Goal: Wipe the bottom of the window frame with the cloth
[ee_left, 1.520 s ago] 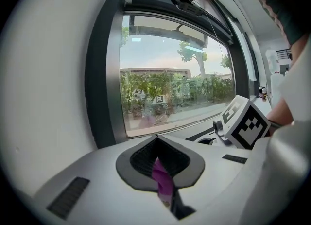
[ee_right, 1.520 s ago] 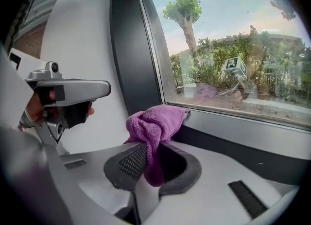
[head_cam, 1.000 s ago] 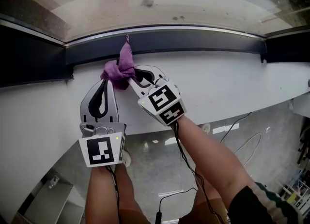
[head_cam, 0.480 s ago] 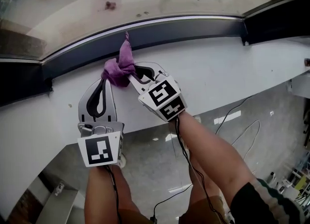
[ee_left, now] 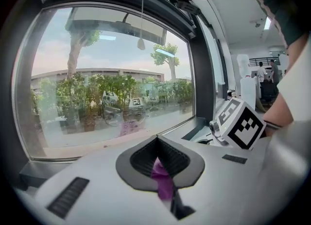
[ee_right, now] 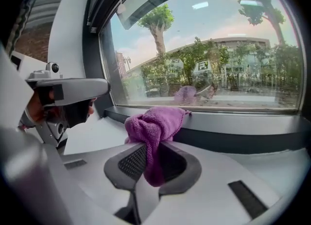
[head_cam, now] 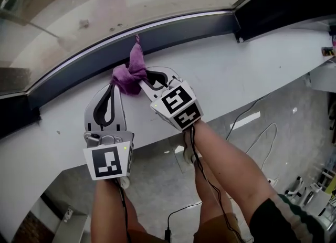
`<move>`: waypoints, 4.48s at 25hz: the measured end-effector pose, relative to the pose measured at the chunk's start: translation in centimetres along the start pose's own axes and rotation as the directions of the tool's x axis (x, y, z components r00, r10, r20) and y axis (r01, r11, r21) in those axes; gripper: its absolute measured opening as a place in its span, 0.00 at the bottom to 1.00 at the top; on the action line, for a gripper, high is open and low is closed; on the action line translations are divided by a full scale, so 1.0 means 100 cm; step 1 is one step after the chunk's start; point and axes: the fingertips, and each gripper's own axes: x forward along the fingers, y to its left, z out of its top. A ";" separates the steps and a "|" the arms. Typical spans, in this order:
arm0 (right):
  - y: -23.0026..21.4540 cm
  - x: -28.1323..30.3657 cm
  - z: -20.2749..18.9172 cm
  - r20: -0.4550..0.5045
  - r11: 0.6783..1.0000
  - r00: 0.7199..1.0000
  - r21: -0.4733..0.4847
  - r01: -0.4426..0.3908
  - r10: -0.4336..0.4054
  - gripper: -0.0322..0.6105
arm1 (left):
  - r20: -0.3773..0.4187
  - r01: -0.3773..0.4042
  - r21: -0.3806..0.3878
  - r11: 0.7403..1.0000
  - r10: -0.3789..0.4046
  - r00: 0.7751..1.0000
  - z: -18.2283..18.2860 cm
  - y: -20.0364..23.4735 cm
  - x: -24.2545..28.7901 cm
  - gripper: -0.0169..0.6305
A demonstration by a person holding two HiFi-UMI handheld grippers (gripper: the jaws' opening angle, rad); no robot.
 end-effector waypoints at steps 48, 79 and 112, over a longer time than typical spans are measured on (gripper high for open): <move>-0.271 -0.186 -0.069 -0.060 0.909 0.907 -0.039 0.416 -0.418 0.15 | 0.003 0.291 -0.007 0.957 -0.291 0.957 0.038 -0.240 0.180 0.04; -0.234 -0.258 -0.157 -0.184 0.917 0.904 0.031 0.397 -0.385 0.16 | -0.056 0.416 -0.033 0.909 -0.417 0.907 0.013 -0.346 0.156 0.04; -0.147 -0.295 -0.212 -0.236 0.905 0.896 0.117 0.409 -0.375 0.16 | -0.122 0.407 0.002 0.913 -0.404 0.907 -0.025 -0.367 0.077 0.04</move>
